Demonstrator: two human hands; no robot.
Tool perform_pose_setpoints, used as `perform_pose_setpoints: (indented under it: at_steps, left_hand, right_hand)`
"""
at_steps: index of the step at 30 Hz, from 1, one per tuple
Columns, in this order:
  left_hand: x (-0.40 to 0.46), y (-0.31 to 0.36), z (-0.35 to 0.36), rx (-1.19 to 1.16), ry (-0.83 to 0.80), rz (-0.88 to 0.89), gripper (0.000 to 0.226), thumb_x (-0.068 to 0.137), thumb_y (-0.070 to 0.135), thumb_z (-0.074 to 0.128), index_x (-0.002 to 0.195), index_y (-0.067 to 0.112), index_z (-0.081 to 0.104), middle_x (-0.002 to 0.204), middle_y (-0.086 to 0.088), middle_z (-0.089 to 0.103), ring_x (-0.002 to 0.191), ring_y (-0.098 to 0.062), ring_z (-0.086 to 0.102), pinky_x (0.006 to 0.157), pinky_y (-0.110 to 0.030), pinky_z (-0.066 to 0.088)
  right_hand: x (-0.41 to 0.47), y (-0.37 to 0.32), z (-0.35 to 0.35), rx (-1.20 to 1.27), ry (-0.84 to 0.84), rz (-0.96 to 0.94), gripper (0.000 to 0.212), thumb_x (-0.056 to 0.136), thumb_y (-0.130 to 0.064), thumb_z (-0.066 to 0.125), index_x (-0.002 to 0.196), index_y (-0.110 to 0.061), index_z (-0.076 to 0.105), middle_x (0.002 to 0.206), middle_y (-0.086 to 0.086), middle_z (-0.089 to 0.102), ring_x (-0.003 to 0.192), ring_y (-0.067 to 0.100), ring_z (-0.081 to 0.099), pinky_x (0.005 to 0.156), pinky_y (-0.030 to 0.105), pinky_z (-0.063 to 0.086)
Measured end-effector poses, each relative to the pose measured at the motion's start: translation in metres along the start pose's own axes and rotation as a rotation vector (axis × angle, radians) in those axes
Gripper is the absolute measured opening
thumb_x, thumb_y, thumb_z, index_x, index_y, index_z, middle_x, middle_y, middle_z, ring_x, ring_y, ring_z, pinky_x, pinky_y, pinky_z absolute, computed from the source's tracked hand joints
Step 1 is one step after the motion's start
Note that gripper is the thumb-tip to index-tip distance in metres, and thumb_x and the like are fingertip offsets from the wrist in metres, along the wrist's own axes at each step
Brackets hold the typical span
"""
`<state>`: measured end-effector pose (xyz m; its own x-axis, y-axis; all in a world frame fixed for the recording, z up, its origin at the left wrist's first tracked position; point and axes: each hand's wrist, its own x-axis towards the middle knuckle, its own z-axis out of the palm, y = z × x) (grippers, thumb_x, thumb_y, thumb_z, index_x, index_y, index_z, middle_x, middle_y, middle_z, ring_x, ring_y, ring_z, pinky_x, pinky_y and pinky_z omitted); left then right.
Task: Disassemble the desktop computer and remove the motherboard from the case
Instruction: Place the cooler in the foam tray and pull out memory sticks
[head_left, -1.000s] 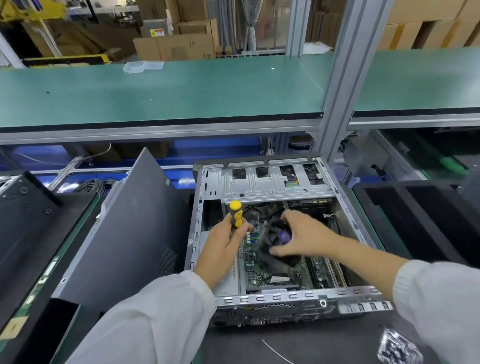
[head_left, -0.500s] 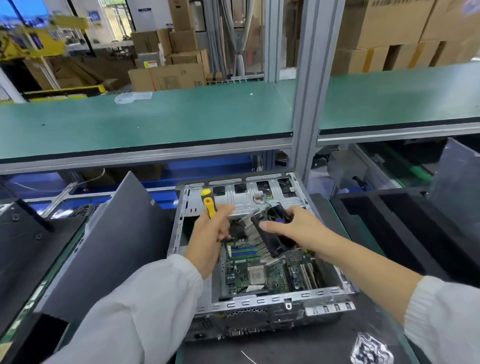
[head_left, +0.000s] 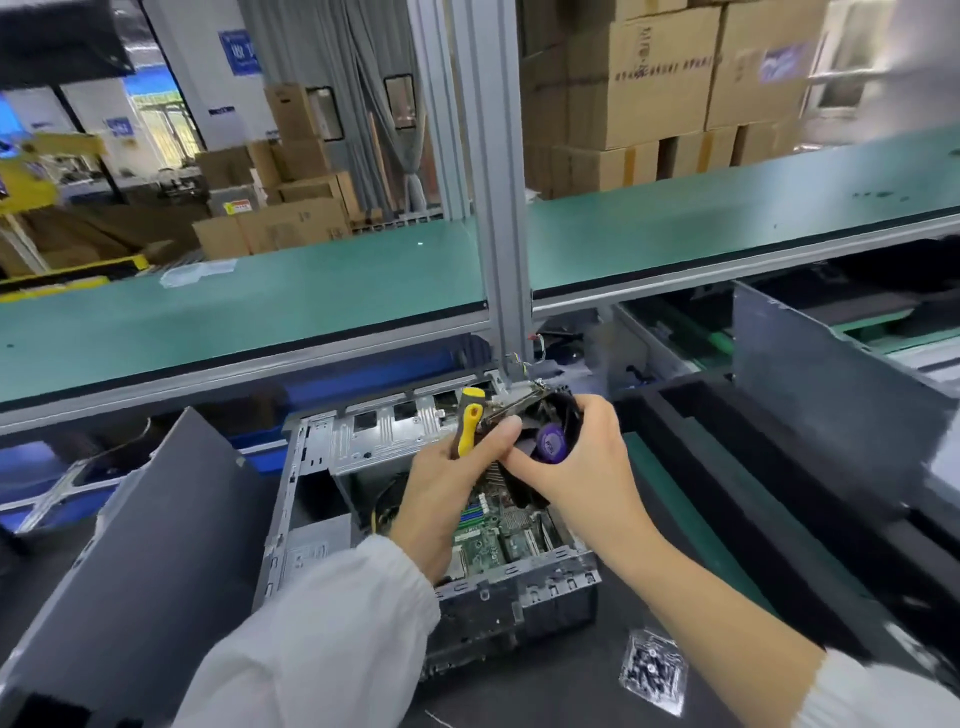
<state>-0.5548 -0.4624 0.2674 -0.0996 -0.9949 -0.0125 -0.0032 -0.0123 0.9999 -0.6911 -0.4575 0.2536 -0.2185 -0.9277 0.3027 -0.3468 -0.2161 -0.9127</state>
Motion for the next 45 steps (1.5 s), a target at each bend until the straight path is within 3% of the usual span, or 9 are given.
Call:
perform_pose_setpoints:
  at_steps: [7,11,17,21,25,27,32,41,45]
  left_hand:
    - [-0.018,0.008,0.037,-0.172,-0.147,-0.005,0.024,0.066,0.048,0.073,0.072,0.025,0.077,0.062,0.01,0.068,0.046,0.002,0.057,0.046,-0.008,0.043]
    - [-0.021,0.013,0.064,-0.237,-0.242,-0.117,0.04,0.065,0.062,0.073,0.091,0.032,0.076,0.107,-0.004,0.072,0.09,-0.024,0.063,0.087,-0.034,0.045]
    - [-0.015,-0.008,0.122,-0.238,-0.41,-0.236,0.064,0.065,0.064,0.072,0.114,0.024,0.07,0.118,-0.012,0.068,0.112,-0.03,0.062,0.104,-0.045,0.042]
    - [0.0,-0.038,0.168,-0.152,-0.359,-0.312,0.077,0.057,0.073,0.073,0.115,0.022,0.069,0.116,-0.013,0.067,0.1,-0.028,0.046,0.085,-0.043,0.032]
    - [0.019,-0.073,0.22,-0.186,-0.107,-0.378,0.048,0.066,0.068,0.071,0.068,0.021,0.071,0.062,0.005,0.053,0.044,-0.008,0.032,0.038,-0.017,0.023]
    - [0.03,-0.092,0.252,-0.249,0.017,-0.375,0.041,0.084,0.05,0.063,0.07,0.012,0.065,0.059,0.003,0.045,0.037,-0.004,0.027,0.033,-0.016,0.022]
    - [0.043,-0.114,0.322,-0.087,0.119,-0.22,0.029,0.096,0.039,0.051,0.084,0.018,0.067,0.087,0.003,0.059,0.083,-0.009,0.055,0.076,-0.023,0.037]
    - [0.058,-0.138,0.33,0.106,0.151,-0.168,0.02,0.094,0.027,0.058,0.094,0.012,0.07,0.078,-0.004,0.057,0.062,-0.012,0.054,0.056,-0.023,0.044]
    - [0.058,-0.149,0.324,0.063,0.205,-0.191,0.012,0.091,0.012,0.063,0.088,0.014,0.074,0.083,-0.007,0.072,0.078,-0.019,0.068,0.074,-0.031,0.056]
  right_hand:
    - [-0.027,-0.008,-0.064,-0.061,-0.078,0.031,0.068,0.057,-0.062,0.077,0.111,-0.034,0.044,0.111,-0.018,0.045,0.101,-0.008,0.049,0.076,0.011,0.043]
    - [-0.039,0.006,-0.121,0.187,-0.173,0.313,0.076,0.056,-0.077,0.067,0.115,-0.031,0.056,0.114,-0.011,0.062,0.104,0.0,0.059,0.092,0.026,0.048]
    - [-0.059,0.031,-0.172,0.465,-0.269,0.459,0.044,0.074,-0.048,0.072,0.101,-0.013,0.069,0.107,0.006,0.07,0.088,0.027,0.062,0.096,0.046,0.049]
    - [-0.06,0.064,-0.212,0.412,-0.158,0.506,0.041,0.077,-0.041,0.072,0.1,-0.008,0.067,0.105,0.012,0.07,0.088,0.032,0.064,0.097,0.05,0.047]
    - [-0.046,0.106,-0.252,0.335,-0.039,0.573,0.053,0.073,-0.041,0.076,0.105,-0.001,0.062,0.092,0.014,0.071,0.077,0.026,0.066,0.089,0.043,0.054]
    - [-0.032,0.129,-0.276,0.245,-0.005,0.585,0.058,0.068,-0.045,0.08,0.105,-0.005,0.059,0.081,0.002,0.066,0.069,0.012,0.06,0.084,0.04,0.056]
    - [0.008,0.192,-0.318,-0.385,-0.017,0.523,0.083,0.063,-0.067,0.07,0.122,-0.013,0.05,0.109,-0.002,0.057,0.1,0.015,0.055,0.081,0.026,0.043]
    - [0.054,0.292,-0.296,-1.019,-0.204,0.312,0.065,0.07,-0.075,0.055,0.089,-0.016,0.033,0.088,0.0,0.066,0.083,0.023,0.066,0.057,0.028,0.038]
    - [0.073,0.33,-0.271,-0.985,-0.215,0.355,0.066,0.074,-0.067,0.058,0.105,-0.012,0.039,0.099,0.003,0.066,0.093,0.026,0.065,0.068,0.032,0.046]
